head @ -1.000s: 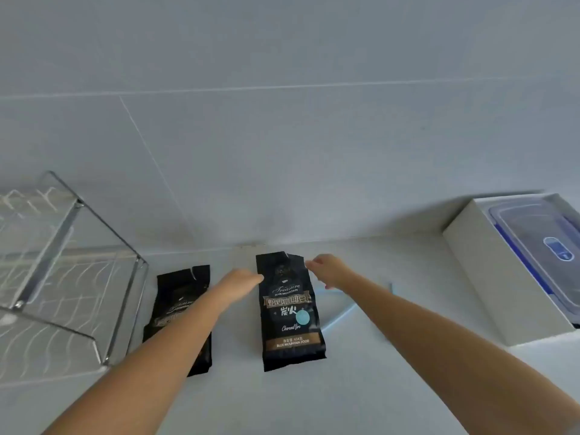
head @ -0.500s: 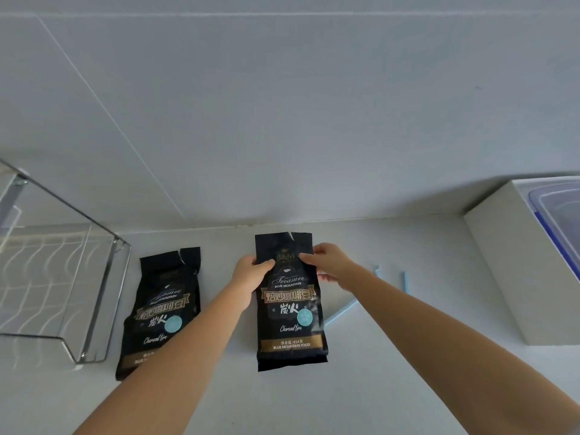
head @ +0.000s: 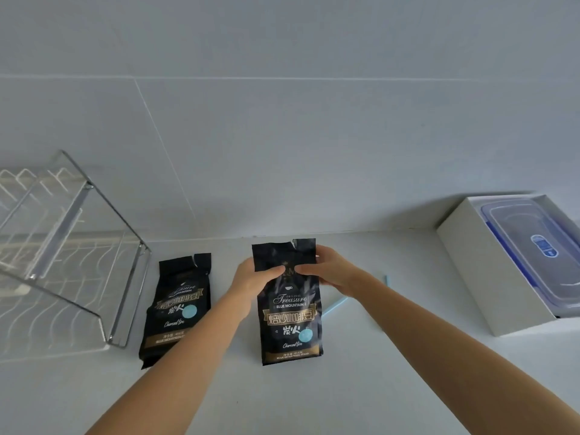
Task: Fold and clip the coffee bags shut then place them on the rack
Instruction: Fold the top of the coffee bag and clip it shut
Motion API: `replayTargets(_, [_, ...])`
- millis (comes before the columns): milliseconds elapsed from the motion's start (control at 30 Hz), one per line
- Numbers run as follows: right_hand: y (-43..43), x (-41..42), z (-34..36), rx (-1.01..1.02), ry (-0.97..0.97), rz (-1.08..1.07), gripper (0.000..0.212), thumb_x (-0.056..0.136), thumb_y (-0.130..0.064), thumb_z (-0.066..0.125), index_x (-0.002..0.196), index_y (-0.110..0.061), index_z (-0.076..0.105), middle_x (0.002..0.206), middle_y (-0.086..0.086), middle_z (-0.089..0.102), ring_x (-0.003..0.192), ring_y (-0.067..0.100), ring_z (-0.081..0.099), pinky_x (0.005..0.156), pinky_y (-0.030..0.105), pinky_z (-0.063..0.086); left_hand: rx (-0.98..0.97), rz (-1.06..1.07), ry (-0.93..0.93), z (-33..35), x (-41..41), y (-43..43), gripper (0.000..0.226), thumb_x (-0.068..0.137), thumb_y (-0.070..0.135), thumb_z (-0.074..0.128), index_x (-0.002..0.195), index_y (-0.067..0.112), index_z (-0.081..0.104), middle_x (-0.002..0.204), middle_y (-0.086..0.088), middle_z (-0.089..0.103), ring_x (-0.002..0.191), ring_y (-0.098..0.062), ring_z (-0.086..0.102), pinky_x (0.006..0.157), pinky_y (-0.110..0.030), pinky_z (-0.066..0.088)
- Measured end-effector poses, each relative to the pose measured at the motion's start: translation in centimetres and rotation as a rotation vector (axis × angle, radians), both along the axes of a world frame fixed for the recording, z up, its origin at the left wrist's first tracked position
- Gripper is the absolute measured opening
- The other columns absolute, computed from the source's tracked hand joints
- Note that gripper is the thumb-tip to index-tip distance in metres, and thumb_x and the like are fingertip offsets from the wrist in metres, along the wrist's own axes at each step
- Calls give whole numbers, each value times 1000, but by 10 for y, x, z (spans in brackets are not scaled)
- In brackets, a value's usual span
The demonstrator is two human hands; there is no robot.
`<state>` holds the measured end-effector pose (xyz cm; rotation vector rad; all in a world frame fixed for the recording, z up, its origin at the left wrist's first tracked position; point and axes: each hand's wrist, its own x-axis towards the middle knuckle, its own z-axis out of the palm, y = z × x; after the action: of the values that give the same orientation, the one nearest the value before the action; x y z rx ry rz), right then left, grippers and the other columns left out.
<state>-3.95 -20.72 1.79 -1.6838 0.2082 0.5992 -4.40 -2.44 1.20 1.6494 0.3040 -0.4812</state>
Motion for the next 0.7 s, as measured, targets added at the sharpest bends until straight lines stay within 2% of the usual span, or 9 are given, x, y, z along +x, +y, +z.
replayTargets(67, [3, -16, 7, -54, -88, 8, 25, 79, -7, 71, 101, -15, 63, 99, 7, 70, 96, 26, 67, 86, 37, 55, 14, -21, -48, 6, -15, 3, 23, 77, 23, 73, 94, 24, 59, 88, 10, 64, 81, -8, 60, 60, -21, 44])
replayTargets(167, [5, -36, 16, -142, -193, 51, 18, 77, -9, 73, 86, -23, 66, 84, -3, 70, 80, 13, 67, 72, 23, 54, 64, -103, -130, 13, -34, 12, 20, 79, 18, 71, 95, 22, 61, 86, 12, 65, 80, -3, 61, 56, -12, 44])
replayTargets(267, [6, -53, 27, -220, -266, 102, 18, 75, -11, 74, 70, -24, 63, 71, -5, 66, 69, 10, 63, 64, 21, 48, 77, -233, -203, 22, -48, 22, 21, 84, 15, 66, 104, 18, 65, 98, 5, 69, 92, -7, 64, 65, -11, 47])
replayTargets(367, [8, -65, 33, -205, -338, 44, 7, 78, -12, 72, 77, -16, 66, 73, 1, 67, 72, 16, 63, 70, 32, 51, 49, -251, -232, 30, -56, 31, 9, 87, 22, 61, 94, 24, 67, 93, 10, 71, 84, 1, 66, 63, -6, 47])
replayTargets(467, [13, -74, 34, -274, -374, 77, 3, 82, -15, 68, 85, -15, 69, 82, 7, 72, 82, 25, 68, 79, 40, 54, 66, -259, -230, 35, -60, 38, 21, 89, 29, 58, 87, 11, 67, 83, 1, 70, 77, -6, 65, 63, -10, 47])
replayTargets(567, [12, -78, 30, -365, -353, 161, 21, 80, -15, 71, 101, -11, 71, 97, 8, 74, 92, 24, 68, 85, 36, 54, 108, -270, -219, 28, -67, 44, 25, 89, 26, 59, 67, 15, 62, 62, 9, 62, 62, -4, 58, 55, -9, 41])
replayTargets(633, [11, -78, 31, -431, -377, 176, 17, 76, -18, 74, 93, -17, 72, 90, 3, 74, 88, 20, 66, 79, 32, 53, 102, -277, -241, 26, -70, 45, 20, 88, 21, 61, 69, 22, 65, 60, 15, 64, 61, 2, 59, 55, -6, 42])
replayTargets(667, [11, -77, 31, -482, -416, 168, 7, 76, -21, 74, 81, -23, 70, 80, -1, 71, 82, 19, 64, 73, 31, 51, 81, -279, -247, 27, -71, 45, 12, 87, 17, 62, 78, 21, 69, 69, 14, 69, 67, 2, 63, 60, -5, 45])
replayTargets(700, [11, -77, 31, -535, -450, 155, 12, 77, -23, 72, 72, -30, 64, 73, -5, 67, 77, 18, 62, 66, 30, 49, 73, -293, -257, 26, -70, 45, 9, 86, 13, 64, 89, 17, 71, 81, 9, 73, 77, 0, 66, 66, -8, 48])
